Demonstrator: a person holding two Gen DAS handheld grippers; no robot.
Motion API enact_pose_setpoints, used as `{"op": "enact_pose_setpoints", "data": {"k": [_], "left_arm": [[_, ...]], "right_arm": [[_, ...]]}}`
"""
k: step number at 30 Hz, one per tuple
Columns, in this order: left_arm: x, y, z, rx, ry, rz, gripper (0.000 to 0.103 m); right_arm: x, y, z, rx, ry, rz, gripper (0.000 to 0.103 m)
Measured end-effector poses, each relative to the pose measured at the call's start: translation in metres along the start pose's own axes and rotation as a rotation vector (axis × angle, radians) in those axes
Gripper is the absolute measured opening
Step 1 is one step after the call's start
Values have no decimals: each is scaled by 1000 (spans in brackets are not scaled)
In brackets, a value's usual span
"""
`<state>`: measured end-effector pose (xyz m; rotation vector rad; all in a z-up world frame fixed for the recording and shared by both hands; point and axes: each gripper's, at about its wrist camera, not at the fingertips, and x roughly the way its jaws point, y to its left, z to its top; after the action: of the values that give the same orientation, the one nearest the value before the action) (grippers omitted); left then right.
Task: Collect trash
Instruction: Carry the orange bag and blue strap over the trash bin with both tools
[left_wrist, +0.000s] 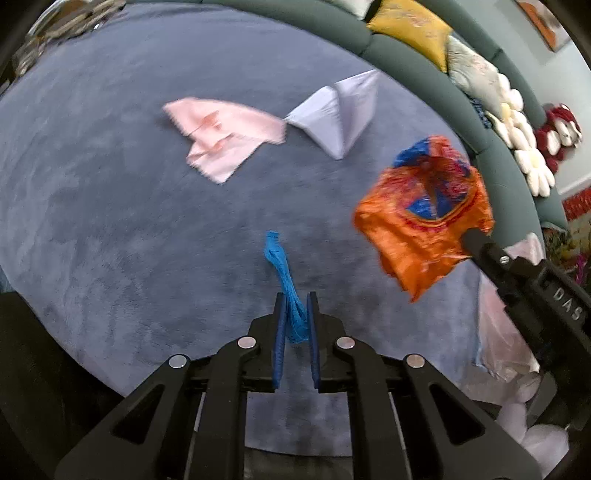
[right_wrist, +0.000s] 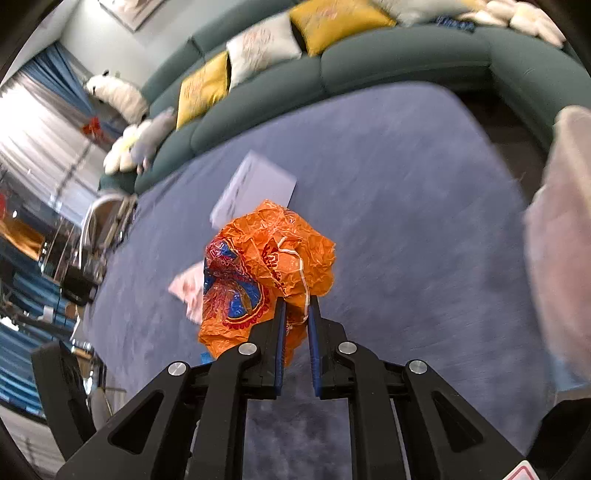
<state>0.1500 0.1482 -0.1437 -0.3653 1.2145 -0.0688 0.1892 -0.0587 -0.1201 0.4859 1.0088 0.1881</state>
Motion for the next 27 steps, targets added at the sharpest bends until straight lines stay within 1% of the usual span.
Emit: {"op": "enact_pose_setpoints", "data": {"k": [2,3,8,11,13,19,22,23,24,25,26,27], "left_arm": [[-9,-10,-3,25,-15,-9,7],[-14,-17,-4,41,-22,-19,1],[-32,-53,-13,125,-55,-48,0],[-34,-63,-18,144,-55,-52,0],[-33,-67,-23,159,-49,-43,0],[-26,-70,-35,178,-23,-26,1],[-17,-66,-43,215,13,-14,2],[-12,-64,-47,225,23,-2,4],[-7,-62,-50,235,40,6,11],[-2,-60,-52,240,52,17,21],[2,-59,-54,241,58,28,27],[5,-58,-55,243,58,32,39]], "right_arm": [[-21,-6,5,7,-47,-16,11],[-35,-12,8,15,-76,-25,11],[-81,-36,13,57,-158,-41,11],[-105,-52,11,69,-197,-56,11],[-118,-64,6,84,-217,-62,11],[-136,-90,-8,127,-234,-75,11],[-140,-96,-13,139,-236,-78,11],[-140,-98,-15,142,-236,-80,11],[-142,-101,-18,143,-235,-81,11],[-143,-104,-20,145,-232,-82,11],[-143,-106,-22,147,-229,-84,11],[-142,-106,-23,149,-225,-87,11]]}}
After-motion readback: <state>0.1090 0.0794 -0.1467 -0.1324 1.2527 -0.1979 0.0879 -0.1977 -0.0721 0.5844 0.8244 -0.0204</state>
